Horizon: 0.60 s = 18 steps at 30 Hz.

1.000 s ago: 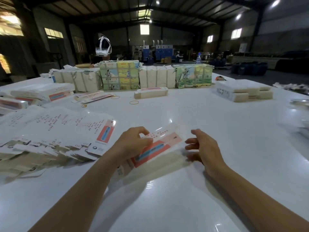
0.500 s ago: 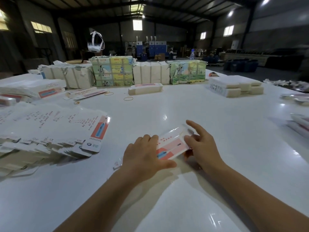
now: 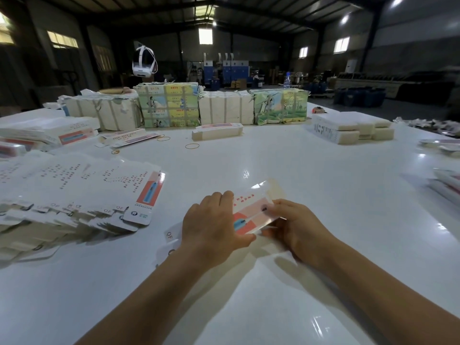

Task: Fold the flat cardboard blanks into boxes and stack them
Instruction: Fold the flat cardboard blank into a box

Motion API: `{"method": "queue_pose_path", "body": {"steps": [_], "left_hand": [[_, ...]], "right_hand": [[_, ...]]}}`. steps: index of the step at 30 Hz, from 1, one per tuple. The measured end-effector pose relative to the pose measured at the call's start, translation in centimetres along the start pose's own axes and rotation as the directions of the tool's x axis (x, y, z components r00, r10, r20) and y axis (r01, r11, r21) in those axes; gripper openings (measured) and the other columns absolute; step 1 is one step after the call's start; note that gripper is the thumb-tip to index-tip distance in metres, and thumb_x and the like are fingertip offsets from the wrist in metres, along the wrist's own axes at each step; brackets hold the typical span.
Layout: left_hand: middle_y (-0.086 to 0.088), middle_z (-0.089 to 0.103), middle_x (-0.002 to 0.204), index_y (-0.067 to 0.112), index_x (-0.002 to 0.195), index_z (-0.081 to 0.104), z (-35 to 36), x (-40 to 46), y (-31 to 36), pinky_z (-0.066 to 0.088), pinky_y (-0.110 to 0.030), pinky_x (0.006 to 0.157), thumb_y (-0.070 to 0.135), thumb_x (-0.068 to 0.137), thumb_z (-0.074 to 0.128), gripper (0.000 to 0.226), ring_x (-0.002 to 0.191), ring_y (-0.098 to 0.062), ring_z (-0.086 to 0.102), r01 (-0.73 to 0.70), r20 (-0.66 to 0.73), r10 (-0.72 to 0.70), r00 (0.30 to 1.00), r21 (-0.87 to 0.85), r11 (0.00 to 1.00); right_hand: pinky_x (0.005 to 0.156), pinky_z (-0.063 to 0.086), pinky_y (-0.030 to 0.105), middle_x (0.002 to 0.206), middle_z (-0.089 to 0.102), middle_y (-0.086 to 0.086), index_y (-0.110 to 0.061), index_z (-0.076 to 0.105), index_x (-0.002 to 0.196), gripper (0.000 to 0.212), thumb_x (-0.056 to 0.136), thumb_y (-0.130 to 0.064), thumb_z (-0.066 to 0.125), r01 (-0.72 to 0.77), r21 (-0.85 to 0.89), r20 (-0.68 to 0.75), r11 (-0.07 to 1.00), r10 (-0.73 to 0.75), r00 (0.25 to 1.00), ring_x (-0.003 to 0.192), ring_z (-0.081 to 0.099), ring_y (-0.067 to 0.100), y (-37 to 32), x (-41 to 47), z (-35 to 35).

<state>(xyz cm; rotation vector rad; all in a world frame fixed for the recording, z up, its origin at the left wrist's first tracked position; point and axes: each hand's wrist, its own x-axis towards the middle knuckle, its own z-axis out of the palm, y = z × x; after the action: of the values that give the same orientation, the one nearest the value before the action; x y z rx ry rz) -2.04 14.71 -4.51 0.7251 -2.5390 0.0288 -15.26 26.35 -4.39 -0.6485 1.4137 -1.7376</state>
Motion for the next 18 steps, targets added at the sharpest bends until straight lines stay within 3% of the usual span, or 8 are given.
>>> {"method": "queue_pose_path", "body": {"steps": [7, 9, 11, 13, 14, 18], "left_hand": [[0.006, 0.064, 0.112, 0.023, 0.116, 0.051, -0.9, -0.1, -0.5, 0.05, -0.024, 0.069, 0.064, 0.072, 0.064, 0.061, 0.082, -0.014, 0.063, -0.068, -0.064, 0.062, 0.996, -0.095, 0.993], [0.009, 0.061, 0.117, 0.027, 0.116, 0.049, -1.1, 0.1, -0.9, 0.048, -0.017, 0.065, 0.071, 0.07, 0.057, 0.065, 0.079, -0.011, 0.06, -0.027, 0.008, 0.029, 1.0, -0.161, 0.987], [0.011, 0.06, 0.12, 0.029, 0.116, 0.047, -1.1, 0.1, -1.2, 0.042, -0.011, 0.06, 0.075, 0.066, 0.048, 0.068, 0.073, -0.01, 0.056, 0.005, 0.065, 0.009, 0.998, -0.217, 0.976], [0.011, 0.06, 0.12, 0.03, 0.116, 0.048, -1.1, 0.1, -1.8, 0.045, -0.012, 0.061, 0.072, 0.068, 0.05, 0.064, 0.072, -0.009, 0.056, 0.036, 0.089, -0.013, 0.996, -0.264, 0.964], [0.011, 0.059, 0.122, 0.03, 0.116, 0.048, -1.1, 0.2, -2.0, 0.047, -0.015, 0.063, 0.071, 0.07, 0.052, 0.062, 0.073, -0.01, 0.057, 0.055, 0.097, -0.028, 0.995, -0.285, 0.957], [0.011, 0.058, 0.124, 0.03, 0.118, 0.048, -1.0, 0.2, -2.0, 0.051, -0.019, 0.068, 0.075, 0.063, 0.043, 0.071, 0.076, -0.011, 0.058, 0.085, 0.122, -0.05, 0.991, -0.301, 0.95]], "right_hand": [[0.063, 0.051, 0.03, 0.087, 0.069, 0.005, -0.02, 0.071, 0.097, 0.017, 0.087, -0.012, 0.06, 0.113, -0.138, 0.117, 0.984, -0.097, 0.988, 0.068, 0.064, 0.02, -0.1, -0.4, 0.1], [0.058, 0.051, 0.026, 0.088, 0.068, -0.005, -0.039, 0.064, 0.109, 0.028, 0.089, -0.02, 0.063, 0.22, -0.306, 0.077, 0.926, -0.206, 0.975, 0.068, 0.066, 0.019, 0.2, -0.7, 0.3], [0.056, 0.051, 0.02, 0.097, 0.063, -0.009, -0.048, 0.045, 0.125, 0.046, 0.087, -0.034, 0.067, 0.264, -0.473, -0.056, 0.841, -0.328, 0.943, 0.072, 0.067, 0.015, 0.5, -0.8, 0.5], [0.057, 0.054, 0.021, 0.101, 0.059, -0.007, -0.04, 0.037, 0.133, 0.057, 0.085, -0.037, 0.067, 0.262, -0.513, -0.227, 0.817, -0.423, 0.877, 0.077, 0.066, 0.015, 0.5, -0.7, 0.3], [0.059, 0.054, 0.022, 0.101, 0.059, -0.004, -0.034, 0.043, 0.131, 0.052, 0.085, -0.034, 0.067, 0.273, -0.523, -0.273, 0.808, -0.462, 0.844, 0.079, 0.065, 0.016, 0.4, -0.6, 0.1], [0.062, 0.048, 0.019, 0.099, 0.06, -0.006, -0.025, 0.065, 0.109, 0.021, 0.088, -0.025, 0.064, 0.355, -0.546, -0.201, 0.759, -0.53, 0.824, 0.075, 0.06, 0.011, 0.8, -0.8, 0.4]]}}
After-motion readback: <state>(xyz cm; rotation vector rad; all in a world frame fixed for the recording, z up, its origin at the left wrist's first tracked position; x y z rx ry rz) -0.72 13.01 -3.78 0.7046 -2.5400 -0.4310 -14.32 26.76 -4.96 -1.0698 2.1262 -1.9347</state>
